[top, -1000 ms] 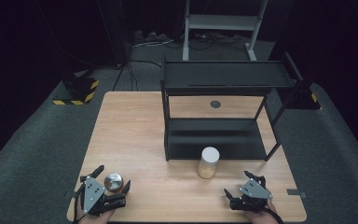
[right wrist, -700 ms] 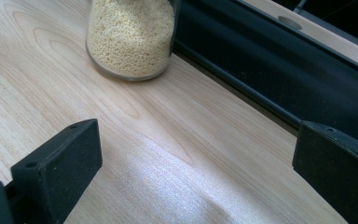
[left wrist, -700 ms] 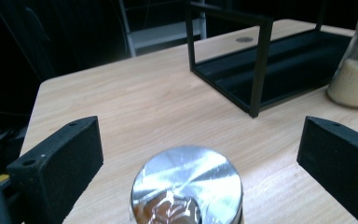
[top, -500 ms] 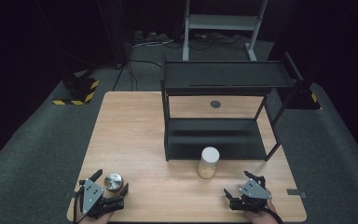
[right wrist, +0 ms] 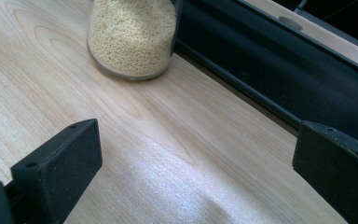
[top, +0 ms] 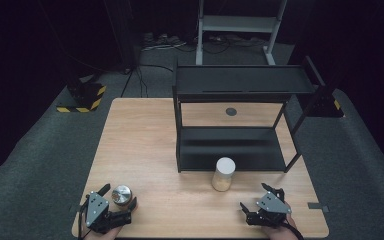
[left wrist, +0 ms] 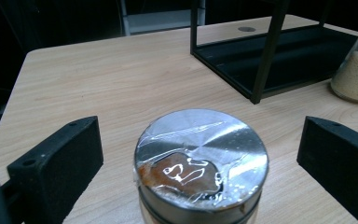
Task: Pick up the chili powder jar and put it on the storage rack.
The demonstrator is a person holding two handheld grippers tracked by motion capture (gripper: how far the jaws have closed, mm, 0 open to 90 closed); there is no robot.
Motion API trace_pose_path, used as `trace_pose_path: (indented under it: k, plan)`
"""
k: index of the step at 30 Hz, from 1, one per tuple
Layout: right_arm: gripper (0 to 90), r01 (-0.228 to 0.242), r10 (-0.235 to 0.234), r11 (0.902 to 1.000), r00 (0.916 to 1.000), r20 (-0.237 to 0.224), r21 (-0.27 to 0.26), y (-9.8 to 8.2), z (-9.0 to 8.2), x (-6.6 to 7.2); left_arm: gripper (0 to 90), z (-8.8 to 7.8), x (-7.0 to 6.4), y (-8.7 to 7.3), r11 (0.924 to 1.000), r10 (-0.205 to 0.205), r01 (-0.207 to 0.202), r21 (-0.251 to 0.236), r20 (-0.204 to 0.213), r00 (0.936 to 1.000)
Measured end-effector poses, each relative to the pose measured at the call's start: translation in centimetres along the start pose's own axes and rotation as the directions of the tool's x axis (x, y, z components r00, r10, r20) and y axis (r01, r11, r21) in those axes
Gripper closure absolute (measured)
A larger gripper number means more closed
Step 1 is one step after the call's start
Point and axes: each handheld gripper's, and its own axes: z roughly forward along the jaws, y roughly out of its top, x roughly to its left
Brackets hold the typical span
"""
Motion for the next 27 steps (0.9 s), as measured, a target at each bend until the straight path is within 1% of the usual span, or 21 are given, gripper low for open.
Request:
trace_pose_path:
  k: [2, 3, 8, 9, 12, 14, 16, 18, 19, 21, 27]
  plan:
    - [0.4, -0.001, 0.001, 1.0, 1.0, 0.0, 0.0, 0.0, 0.0, 0.0, 0.3, 0.0, 0.2, -0.1, 1.0, -0.007, 0.007, 0.006, 0.001, 1.0]
    - [0.4, 0.0, 0.0, 1.0, 1.0, 0.0, 0.0, 0.0, 0.0, 0.0, 0.3, 0.1, 0.3, -0.2, 0.9998, -0.016, 0.016, 0.01, -0.001, 0.9999]
    - [0.4, 0.0, 0.0, 1.0, 1.0, 0.0, -0.001, 0.0, 0.0, 0.0, 0.5, 0.2, 0.5, -0.4, 0.9995, -0.029, 0.029, 0.012, -0.002, 0.9996]
    - [0.4, -0.001, 0.001, 1.0, 1.0, 0.0, 0.0, 0.0, 0.0, 0.0, 0.7, 0.2, 0.6, -0.5, 0.9995, -0.03, 0.03, 0.011, 0.004, 0.9995]
    - [0.4, 0.0, 0.0, 1.0, 1.0, -0.001, -0.001, 0.0, 0.0, 0.0, 4.2, 0.2, 0.7, -0.6, 0.9996, -0.027, 0.027, 0.01, 0.006, 0.9996]
    - [0.4, 0.001, -0.001, 1.0, 1.0, 0.0, -0.002, 0.0, 0.0, 0.0, 7.5, 0.2, 0.8, -0.8, 0.9994, -0.035, 0.035, 0.007, 0.012, 0.9993]
    - [0.4, 0.001, -0.001, 1.0, 1.0, -0.001, -0.001, 0.0, 0.0, -0.1, 8.2, 0.3, 0.9, -0.9, 0.9991, -0.042, 0.042, 0.009, 0.017, 0.999]
    - [0.4, 0.0, 0.0, 1.0, 1.0, 0.001, -0.003, -0.1, 0.0, -0.1, 10.5, 0.4, 0.9, -0.9, 0.9991, -0.041, 0.041, 0.01, 0.02, 0.999]
    - [0.4, -0.002, 0.002, 1.0, 1.0, 0.002, -0.004, -0.1, 0.0, -0.1, 12.6, 0.4, 1.0, -1.0, 0.9988, -0.048, 0.048, 0.012, 0.025, 0.9985]
    - [0.4, -0.003, 0.003, 1.0, 1.0, 0.002, -0.005, -0.1, 0.0, 0.0, 14.0, 0.4, 1.0, -1.1, 0.9986, -0.052, 0.052, 0.012, 0.027, 0.9983]
    - [0.4, -0.002, 0.002, 1.0, 1.0, 0.002, -0.004, -0.1, 0.0, 0.0, 22.4, 0.3, 1.0, -1.3, 0.9995, -0.032, 0.032, 0.002, 0.032, 0.999]
